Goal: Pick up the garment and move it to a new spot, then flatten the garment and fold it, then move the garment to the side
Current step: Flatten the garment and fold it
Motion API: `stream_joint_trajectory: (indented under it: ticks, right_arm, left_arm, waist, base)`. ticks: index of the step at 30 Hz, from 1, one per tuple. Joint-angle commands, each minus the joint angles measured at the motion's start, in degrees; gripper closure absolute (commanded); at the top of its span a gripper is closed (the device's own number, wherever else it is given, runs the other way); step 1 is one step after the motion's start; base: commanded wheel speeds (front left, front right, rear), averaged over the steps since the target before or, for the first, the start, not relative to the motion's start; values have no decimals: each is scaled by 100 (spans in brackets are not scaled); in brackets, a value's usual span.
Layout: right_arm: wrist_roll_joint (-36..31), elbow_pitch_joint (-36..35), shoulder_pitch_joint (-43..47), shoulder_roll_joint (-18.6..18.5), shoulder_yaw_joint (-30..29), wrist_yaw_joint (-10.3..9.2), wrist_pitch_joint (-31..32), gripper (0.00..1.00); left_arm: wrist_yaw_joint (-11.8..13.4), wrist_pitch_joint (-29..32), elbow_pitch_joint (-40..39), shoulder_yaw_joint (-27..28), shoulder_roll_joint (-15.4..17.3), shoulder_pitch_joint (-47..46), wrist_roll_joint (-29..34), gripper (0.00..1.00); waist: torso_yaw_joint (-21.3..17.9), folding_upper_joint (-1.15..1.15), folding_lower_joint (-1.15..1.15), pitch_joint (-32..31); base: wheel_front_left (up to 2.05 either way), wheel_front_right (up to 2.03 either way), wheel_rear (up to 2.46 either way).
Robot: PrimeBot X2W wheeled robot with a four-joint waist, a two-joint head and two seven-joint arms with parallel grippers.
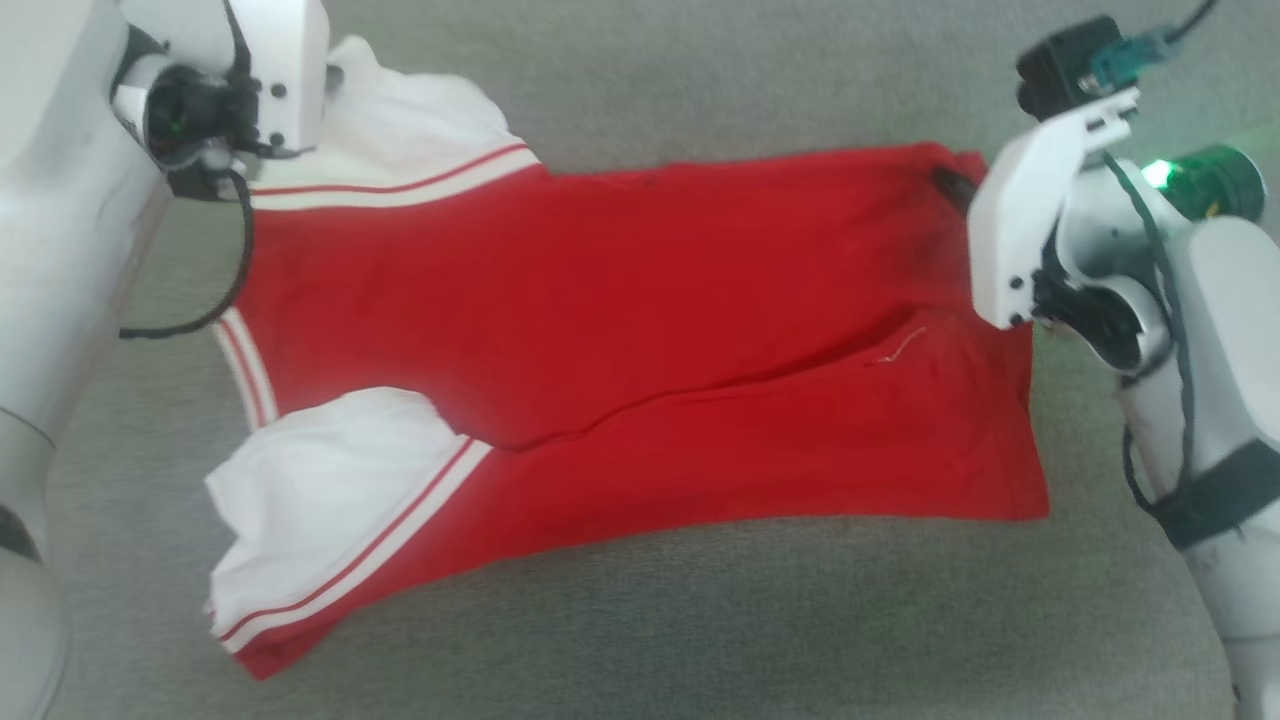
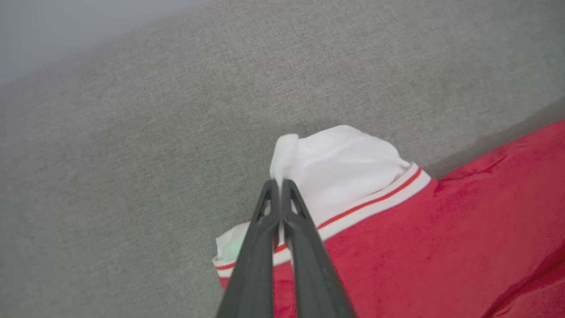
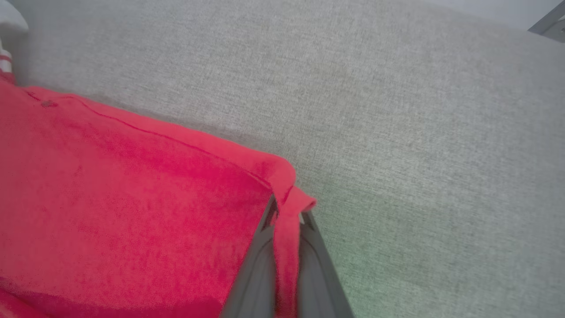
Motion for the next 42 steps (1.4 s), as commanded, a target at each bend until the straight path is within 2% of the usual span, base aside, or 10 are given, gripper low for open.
stream_joint_trajectory:
  ticks: [1,6,11,28,33,38,39,40,41,42]
  right_arm:
    - [34,-57,124,-52,-30,1,-38,100]
    - [58,-413,623,-242,-225,1,8,100]
    - [104,-827,1165,-383,-494,1,173,100]
    - [119,-1959,2693,-448,-1136,1,1036,100]
    - [39,-1923,2849,-365,-1211,1,1119,100]
    - [35,-1709,2809,-235,-1148,1,1109,100]
    - [71,-1661,2778,-205,-1121,1,1098,96]
    - [87,-1616,2745,-205,-1100,1,1083,78]
    - [92,-1582,2714,-202,-1076,1,1068,49]
    - [85,-1549,2691,-174,-1053,1,1072,4]
  left_arm:
    - [-10,41,-34,-4,27,118,-68,100]
    - [64,261,-388,-82,107,400,-150,100]
    - [361,465,-1081,-172,306,768,-170,100]
    - [2156,1098,-4526,-217,1606,2464,-602,100]
    - [2347,959,-4765,-246,1692,2946,-782,100]
    - [2235,721,-4445,-237,1576,3236,-887,100]
    - [2200,637,-4341,-208,1533,3267,-909,100]
    - [2160,584,-4231,-192,1483,3317,-925,96]
    - [2120,535,-4118,-187,1452,3349,-917,74]
    - [2079,438,-4028,-167,1423,3348,-892,47]
  waist:
    - [197,0,0,-250]
    - [452,0,0,-683]
    - [647,0,0,-952]
    - [906,0,0,-1096]
    - [891,0,0,-1038]
    - [853,0,0,-992]
    - [843,0,0,-990]
    - [837,0,0,-995]
    - [832,0,0,-1003]
    - [829,0,0,-1015]
  base:
    - [0,0,0]
    - [0,0,0]
    - [0,0,0]
    - [0,0,0]
    - [0,0,0]
    - [0,0,0]
    - [0,0,0]
    - [0,0,0]
    - [0,0,0]
    - [0,0,0]
